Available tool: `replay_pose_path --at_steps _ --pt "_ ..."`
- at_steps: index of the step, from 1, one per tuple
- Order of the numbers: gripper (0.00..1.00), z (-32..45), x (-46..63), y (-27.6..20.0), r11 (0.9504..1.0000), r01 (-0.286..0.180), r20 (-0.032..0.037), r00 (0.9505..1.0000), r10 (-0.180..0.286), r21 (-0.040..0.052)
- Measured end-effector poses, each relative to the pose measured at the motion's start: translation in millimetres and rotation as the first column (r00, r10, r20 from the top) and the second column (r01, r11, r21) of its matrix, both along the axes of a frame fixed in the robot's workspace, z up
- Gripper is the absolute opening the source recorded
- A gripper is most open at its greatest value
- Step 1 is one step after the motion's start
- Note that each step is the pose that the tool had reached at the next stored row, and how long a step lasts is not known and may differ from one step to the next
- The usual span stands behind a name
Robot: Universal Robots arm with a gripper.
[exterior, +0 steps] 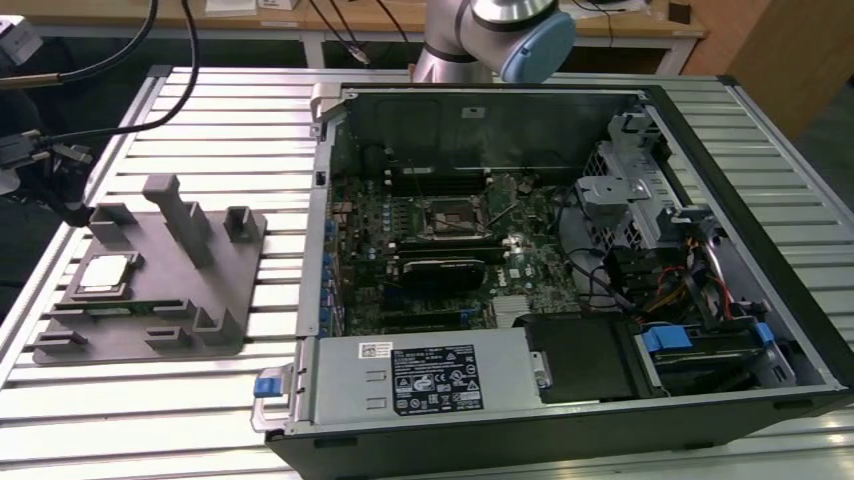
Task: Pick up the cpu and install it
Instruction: 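Pick up the cpu and move it towards the insertion slot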
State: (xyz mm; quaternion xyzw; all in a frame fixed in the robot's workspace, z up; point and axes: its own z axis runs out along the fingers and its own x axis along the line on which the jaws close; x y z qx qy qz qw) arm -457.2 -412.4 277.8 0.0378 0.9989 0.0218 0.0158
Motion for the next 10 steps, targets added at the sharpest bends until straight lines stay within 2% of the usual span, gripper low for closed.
replay_pose_path --at_steps 10 --pt "0.11 -16.3 -2.9 -5.4 1.0 0.0 -0.0001 1.0 0.0 0.0"
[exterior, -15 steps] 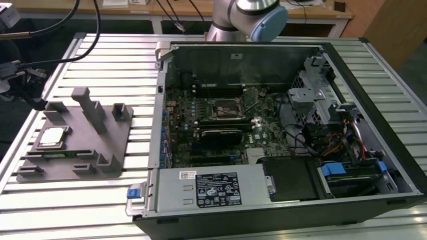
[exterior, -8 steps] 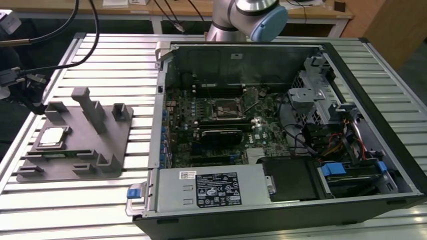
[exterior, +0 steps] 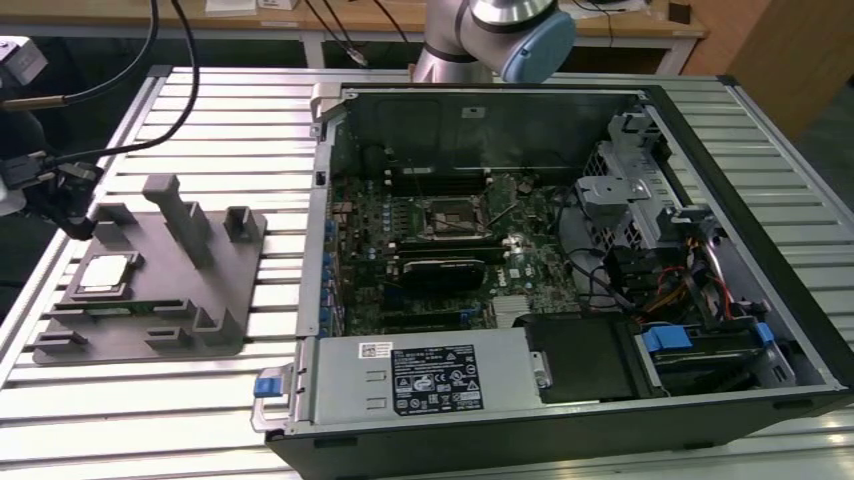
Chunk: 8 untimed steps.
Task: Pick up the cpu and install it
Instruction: 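Pick up the cpu and move it towards the insertion slot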
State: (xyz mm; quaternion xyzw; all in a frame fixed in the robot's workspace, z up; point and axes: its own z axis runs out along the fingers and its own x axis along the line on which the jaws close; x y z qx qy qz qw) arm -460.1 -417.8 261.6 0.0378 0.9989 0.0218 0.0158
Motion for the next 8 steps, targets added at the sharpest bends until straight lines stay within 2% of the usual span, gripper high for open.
replay_pose_path --at_steps 8 --pt "0.11 -11.8 -1.6 -4.0 1.0 0.0 0.0 1.0 0.0 0.0"
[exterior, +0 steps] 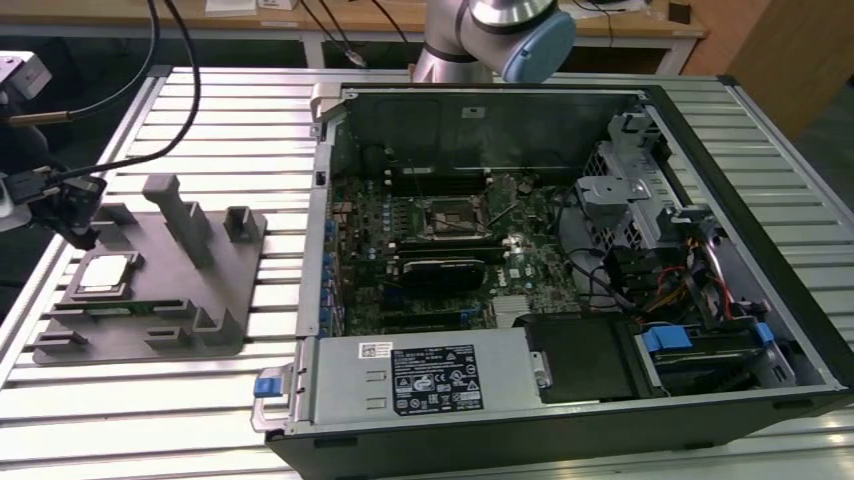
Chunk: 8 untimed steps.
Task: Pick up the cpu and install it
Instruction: 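Pick up the cpu and move it towards the insertion slot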
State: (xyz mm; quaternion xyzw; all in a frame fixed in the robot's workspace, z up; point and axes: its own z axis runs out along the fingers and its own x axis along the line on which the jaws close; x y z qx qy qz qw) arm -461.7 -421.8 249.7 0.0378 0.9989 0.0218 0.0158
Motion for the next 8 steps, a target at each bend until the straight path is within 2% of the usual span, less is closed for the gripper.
replay_pose_path --at_steps 8 --pt "0.11 -13.5 -1.5 -2.1 1.0 0.0 0.0 1.0 0.0 0.0"
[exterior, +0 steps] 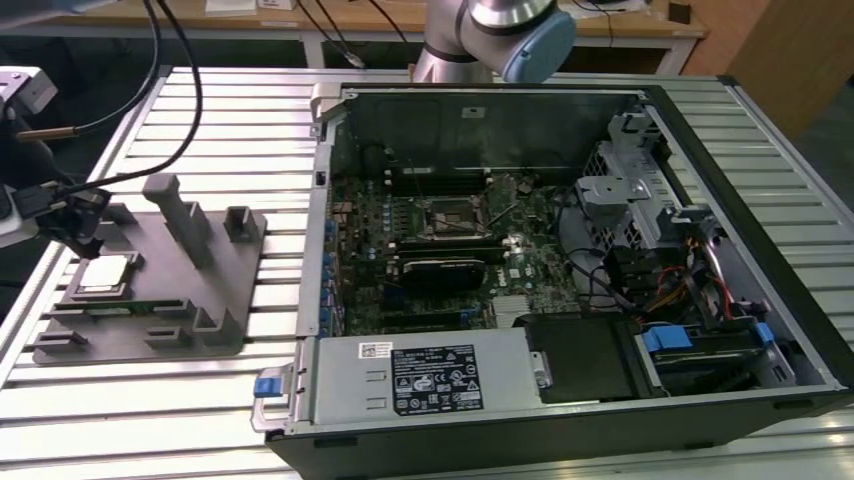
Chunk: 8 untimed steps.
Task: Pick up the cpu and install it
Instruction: 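Pick up the cpu and move it towards the insertion slot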
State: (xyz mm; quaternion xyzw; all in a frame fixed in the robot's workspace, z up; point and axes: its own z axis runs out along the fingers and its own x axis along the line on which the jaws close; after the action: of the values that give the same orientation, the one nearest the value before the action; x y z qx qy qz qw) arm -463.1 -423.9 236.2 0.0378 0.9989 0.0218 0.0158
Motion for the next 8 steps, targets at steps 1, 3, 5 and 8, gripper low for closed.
replay_pose_path --at_steps 1,3,5,8 --pt "0.11 -1.6 -0.3 0.0 1.0 0.0 -0.0002 1.0 0.0 -0.0001" --pt "0.11 -4.6 -1.4 0.0 1.0 0.0 -0.0002 1.0 0.0 -0.0001" --pt "0.11 -7.3 -3.4 0.0 1.0 0.0 0.0001 1.0 0.0 0.0001" --pt "0.11 -10.8 -6.6 0.0 1.0 0.0 0.0004 1.0 0.0 0.0001"
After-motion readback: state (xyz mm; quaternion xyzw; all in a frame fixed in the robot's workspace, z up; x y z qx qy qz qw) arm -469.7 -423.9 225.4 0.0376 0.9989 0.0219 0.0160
